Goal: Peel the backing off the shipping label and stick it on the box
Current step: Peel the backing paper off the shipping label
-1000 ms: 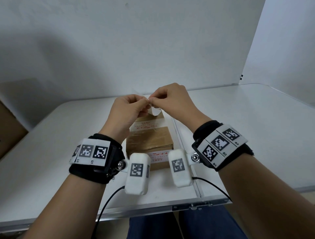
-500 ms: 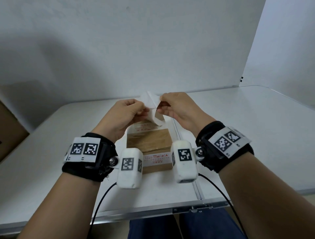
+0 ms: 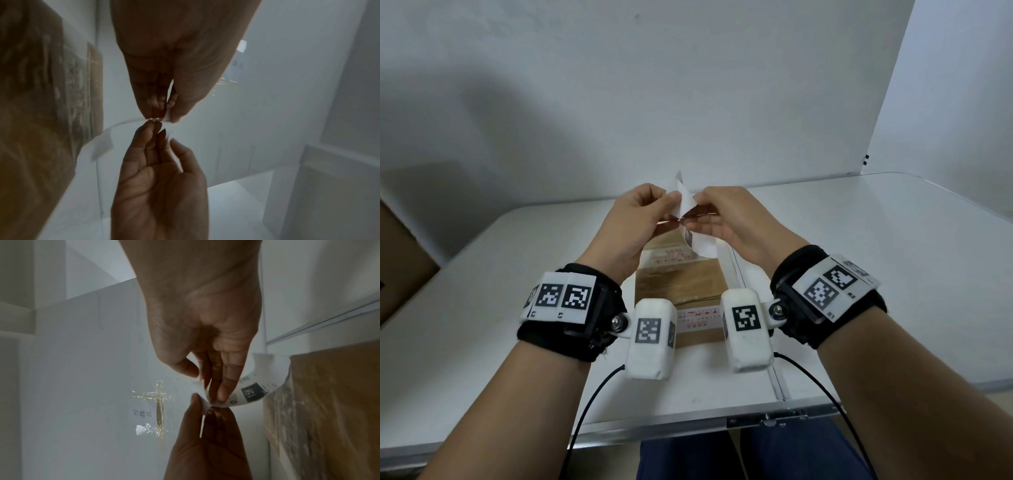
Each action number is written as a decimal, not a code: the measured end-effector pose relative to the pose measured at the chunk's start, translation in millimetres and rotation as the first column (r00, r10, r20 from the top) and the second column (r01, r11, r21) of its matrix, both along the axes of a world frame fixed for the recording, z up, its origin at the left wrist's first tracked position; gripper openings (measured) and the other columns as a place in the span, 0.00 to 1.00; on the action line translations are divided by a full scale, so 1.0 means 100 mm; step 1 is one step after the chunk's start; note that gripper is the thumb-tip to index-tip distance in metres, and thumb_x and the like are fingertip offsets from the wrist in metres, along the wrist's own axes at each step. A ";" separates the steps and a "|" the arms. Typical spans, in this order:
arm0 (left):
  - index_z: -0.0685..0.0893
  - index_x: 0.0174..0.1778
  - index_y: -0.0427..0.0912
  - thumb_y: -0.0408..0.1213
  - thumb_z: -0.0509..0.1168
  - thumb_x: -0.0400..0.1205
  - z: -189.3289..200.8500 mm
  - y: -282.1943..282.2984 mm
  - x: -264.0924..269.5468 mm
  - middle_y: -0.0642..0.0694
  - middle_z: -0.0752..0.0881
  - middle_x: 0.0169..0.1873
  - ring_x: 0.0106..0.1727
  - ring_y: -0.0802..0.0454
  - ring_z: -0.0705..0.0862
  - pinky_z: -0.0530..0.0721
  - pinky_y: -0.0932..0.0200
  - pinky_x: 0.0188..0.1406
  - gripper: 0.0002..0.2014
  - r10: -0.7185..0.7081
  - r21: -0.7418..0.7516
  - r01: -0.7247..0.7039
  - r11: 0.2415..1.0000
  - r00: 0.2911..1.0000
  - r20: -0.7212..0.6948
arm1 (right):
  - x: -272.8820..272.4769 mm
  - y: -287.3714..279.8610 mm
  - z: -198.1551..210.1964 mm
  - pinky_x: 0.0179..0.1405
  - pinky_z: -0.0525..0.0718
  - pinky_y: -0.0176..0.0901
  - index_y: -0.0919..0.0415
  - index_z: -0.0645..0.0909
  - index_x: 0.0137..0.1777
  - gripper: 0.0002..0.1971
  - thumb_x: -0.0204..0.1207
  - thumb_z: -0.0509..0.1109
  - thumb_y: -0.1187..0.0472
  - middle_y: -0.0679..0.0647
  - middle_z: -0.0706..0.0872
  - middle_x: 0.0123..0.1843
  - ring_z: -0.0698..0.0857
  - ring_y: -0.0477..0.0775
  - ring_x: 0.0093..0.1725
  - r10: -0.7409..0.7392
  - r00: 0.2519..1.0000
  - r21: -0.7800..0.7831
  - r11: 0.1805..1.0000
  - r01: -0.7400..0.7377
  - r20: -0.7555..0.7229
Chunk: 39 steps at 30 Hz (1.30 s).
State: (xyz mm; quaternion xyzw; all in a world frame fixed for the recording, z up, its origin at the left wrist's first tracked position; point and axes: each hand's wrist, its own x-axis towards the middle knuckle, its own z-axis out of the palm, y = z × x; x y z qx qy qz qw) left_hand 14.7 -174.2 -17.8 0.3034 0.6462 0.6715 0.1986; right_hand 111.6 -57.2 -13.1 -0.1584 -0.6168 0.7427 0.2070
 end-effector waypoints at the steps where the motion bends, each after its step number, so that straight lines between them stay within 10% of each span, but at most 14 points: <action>1: 0.79 0.33 0.43 0.36 0.69 0.80 0.01 0.00 0.00 0.51 0.84 0.28 0.31 0.56 0.83 0.85 0.64 0.40 0.10 -0.006 -0.018 0.005 1.000 0.998 -0.055 | 0.00 -0.01 0.01 0.47 0.90 0.43 0.73 0.83 0.52 0.14 0.82 0.62 0.60 0.61 0.88 0.41 0.89 0.55 0.38 0.013 1.000 -0.010 1.000 -0.013 0.015; 5: 0.81 0.38 0.41 0.37 0.69 0.81 0.06 0.02 0.03 0.48 0.83 0.32 0.35 0.53 0.83 0.85 0.61 0.44 0.07 -0.117 -0.074 0.110 0.991 0.988 -0.099 | -0.06 -0.02 0.03 0.38 0.87 0.38 0.65 0.83 0.54 0.25 0.79 0.65 0.40 0.52 0.85 0.37 0.85 0.48 0.32 -0.082 0.985 0.242 0.969 0.044 0.149; 16: 0.78 0.33 0.39 0.25 0.65 0.79 0.03 -0.05 -0.05 0.47 0.85 0.29 0.29 0.54 0.85 0.88 0.64 0.36 0.10 -0.117 0.089 0.090 0.992 0.921 0.373 | -0.07 -0.04 -0.13 0.18 0.75 0.32 0.63 0.78 0.45 0.13 0.83 0.66 0.53 0.54 0.80 0.25 0.75 0.45 0.20 -0.178 0.984 0.229 0.958 0.171 0.012; 22: 0.84 0.44 0.42 0.39 0.66 0.82 0.05 -0.02 0.02 0.46 0.88 0.36 0.32 0.52 0.86 0.88 0.56 0.35 0.05 -0.025 -0.122 0.017 0.992 0.998 -0.060 | -0.05 -0.06 -0.13 0.26 0.75 0.41 0.58 0.76 0.35 0.14 0.83 0.63 0.55 0.54 0.78 0.31 0.78 0.49 0.25 -0.167 0.984 0.346 0.928 0.138 0.056; 27: 0.86 0.36 0.44 0.49 0.68 0.78 0.05 0.03 0.00 0.51 0.86 0.29 0.30 0.54 0.81 0.82 0.53 0.37 0.12 0.123 -0.166 -0.234 0.958 0.858 -0.498 | -0.06 -0.11 -0.10 0.30 0.75 0.46 0.57 0.72 0.30 0.15 0.80 0.63 0.57 0.58 0.76 0.34 0.78 0.53 0.28 -0.155 0.987 0.417 0.900 0.125 0.039; 33: 0.78 0.30 0.43 0.41 0.68 0.82 0.07 -0.02 -0.13 0.50 0.79 0.28 0.27 0.57 0.76 0.79 0.65 0.26 0.14 0.130 -0.012 -0.130 0.991 0.990 -0.050 | -0.04 -0.06 -0.13 0.27 0.78 0.38 0.60 0.75 0.34 0.14 0.83 0.62 0.60 0.55 0.78 0.30 0.81 0.52 0.28 -0.135 0.991 0.206 0.969 0.137 -0.022; 39: 0.78 0.36 0.43 0.36 0.68 0.81 0.01 -0.10 -0.39 0.49 0.76 0.30 0.24 0.59 0.76 0.79 0.68 0.23 0.09 0.249 0.165 -0.303 0.938 0.926 0.284 | 0.00 0.02 -0.11 0.25 0.79 0.35 0.61 0.79 0.44 0.08 0.83 0.62 0.62 0.55 0.81 0.38 0.80 0.48 0.30 -0.282 0.954 -0.189 0.947 0.261 -0.100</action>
